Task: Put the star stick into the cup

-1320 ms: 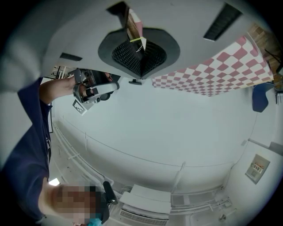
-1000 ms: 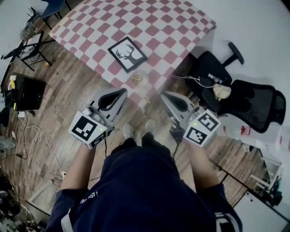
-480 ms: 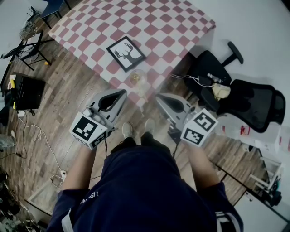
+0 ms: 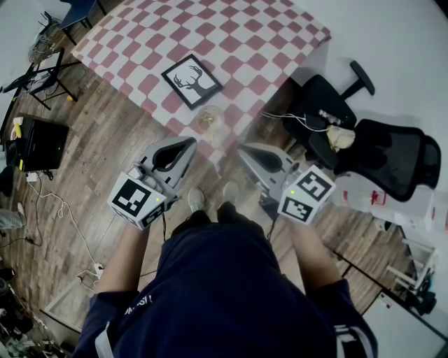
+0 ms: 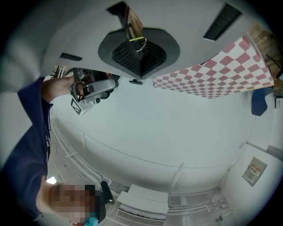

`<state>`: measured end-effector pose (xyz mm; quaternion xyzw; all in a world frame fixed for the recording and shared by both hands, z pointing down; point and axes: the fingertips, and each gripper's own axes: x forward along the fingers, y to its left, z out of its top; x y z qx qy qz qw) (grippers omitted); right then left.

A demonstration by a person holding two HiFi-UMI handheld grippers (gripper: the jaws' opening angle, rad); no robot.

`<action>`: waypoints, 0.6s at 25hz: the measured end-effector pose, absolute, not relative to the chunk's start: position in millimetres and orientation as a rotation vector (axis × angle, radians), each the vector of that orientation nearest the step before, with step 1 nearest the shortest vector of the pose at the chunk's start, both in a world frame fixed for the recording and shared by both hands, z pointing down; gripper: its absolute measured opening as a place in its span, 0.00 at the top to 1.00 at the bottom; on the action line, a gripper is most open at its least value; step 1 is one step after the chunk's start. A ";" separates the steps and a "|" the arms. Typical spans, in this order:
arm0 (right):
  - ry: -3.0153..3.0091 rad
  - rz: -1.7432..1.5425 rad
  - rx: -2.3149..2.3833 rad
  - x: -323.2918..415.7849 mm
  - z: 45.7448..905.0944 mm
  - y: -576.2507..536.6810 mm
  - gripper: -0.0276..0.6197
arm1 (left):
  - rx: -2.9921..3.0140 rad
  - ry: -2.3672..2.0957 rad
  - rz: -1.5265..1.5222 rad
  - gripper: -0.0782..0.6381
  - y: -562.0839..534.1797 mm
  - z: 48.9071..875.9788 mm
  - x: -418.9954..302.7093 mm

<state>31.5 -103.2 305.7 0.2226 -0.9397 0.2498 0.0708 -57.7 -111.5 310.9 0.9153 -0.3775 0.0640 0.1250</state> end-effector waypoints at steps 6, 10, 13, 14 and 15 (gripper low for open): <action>-2.822 0.750 0.663 29.4 306.7 -104.2 0.93 | 2.669 -1.079 0.185 0.85 -113.0 315.2 -53.5; -2.811 0.758 0.656 29.9 309.9 -104.4 0.93 | 2.668 -1.067 0.182 0.85 -115.6 316.4 -51.0; -2.805 0.759 0.655 30.8 312.1 -106.9 0.93 | 2.664 -1.062 0.202 0.85 -117.8 321.0 -51.2; -2.803 0.759 0.655 31.0 312.4 -108.1 0.93 | 2.664 -1.061 0.209 0.85 -118.9 322.2 -51.2; -2.802 0.759 0.655 31.2 312.7 -109.3 0.93 | 2.665 -1.061 0.211 0.85 -120.2 322.6 -50.9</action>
